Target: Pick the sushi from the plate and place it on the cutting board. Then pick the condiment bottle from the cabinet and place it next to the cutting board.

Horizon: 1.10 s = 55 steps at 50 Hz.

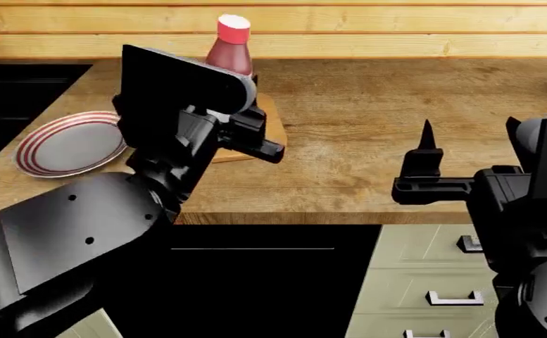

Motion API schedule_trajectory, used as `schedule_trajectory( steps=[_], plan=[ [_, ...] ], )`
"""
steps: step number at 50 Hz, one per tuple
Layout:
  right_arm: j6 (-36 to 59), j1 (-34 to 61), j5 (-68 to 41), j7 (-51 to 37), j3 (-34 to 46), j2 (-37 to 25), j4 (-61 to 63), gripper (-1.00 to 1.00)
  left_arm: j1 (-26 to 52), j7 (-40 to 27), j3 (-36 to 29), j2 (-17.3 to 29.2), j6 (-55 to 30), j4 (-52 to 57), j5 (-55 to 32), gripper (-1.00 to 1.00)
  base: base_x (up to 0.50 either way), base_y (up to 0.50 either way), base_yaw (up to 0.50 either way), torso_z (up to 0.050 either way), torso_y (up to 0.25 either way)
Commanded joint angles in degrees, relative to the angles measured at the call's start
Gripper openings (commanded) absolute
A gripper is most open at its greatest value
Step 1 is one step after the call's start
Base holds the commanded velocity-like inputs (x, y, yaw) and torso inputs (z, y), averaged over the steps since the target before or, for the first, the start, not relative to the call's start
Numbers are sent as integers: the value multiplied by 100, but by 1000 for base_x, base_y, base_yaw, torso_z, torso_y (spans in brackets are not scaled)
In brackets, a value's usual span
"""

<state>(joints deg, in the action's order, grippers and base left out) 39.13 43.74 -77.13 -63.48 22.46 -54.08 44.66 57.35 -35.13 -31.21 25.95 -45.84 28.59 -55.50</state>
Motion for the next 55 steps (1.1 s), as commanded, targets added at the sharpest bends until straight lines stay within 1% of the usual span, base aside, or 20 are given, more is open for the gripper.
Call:
schedule_trajectory(
  steps=[1,11,30,46,55],
  plan=[
    [34,20,-43,-9,-21,-67,-7,100,-256,-206,-371,-241,660,-626,-96,-100,0,0,0,0,0],
    [127,152,-162,-102,6,-48,18,100,-585,37,-490,-398,1147,-987,271,-100,0,0,0,0,0],
    [174,229,-203,-137,41,-3,17,100,-1095,200,-664,-384,1709,-1139,744,-100,0,0,0,0,1],
    [42,21,78,70,55,9,-45,100,-1267,378,-774,-477,2103,-1500,1082,-100,0,0,0,0,1],
    [50,40,65,72,62,22,-52,100,-1314,392,-796,-517,2168,-1618,1120,-100,0,0,0,1,0]
  ],
)
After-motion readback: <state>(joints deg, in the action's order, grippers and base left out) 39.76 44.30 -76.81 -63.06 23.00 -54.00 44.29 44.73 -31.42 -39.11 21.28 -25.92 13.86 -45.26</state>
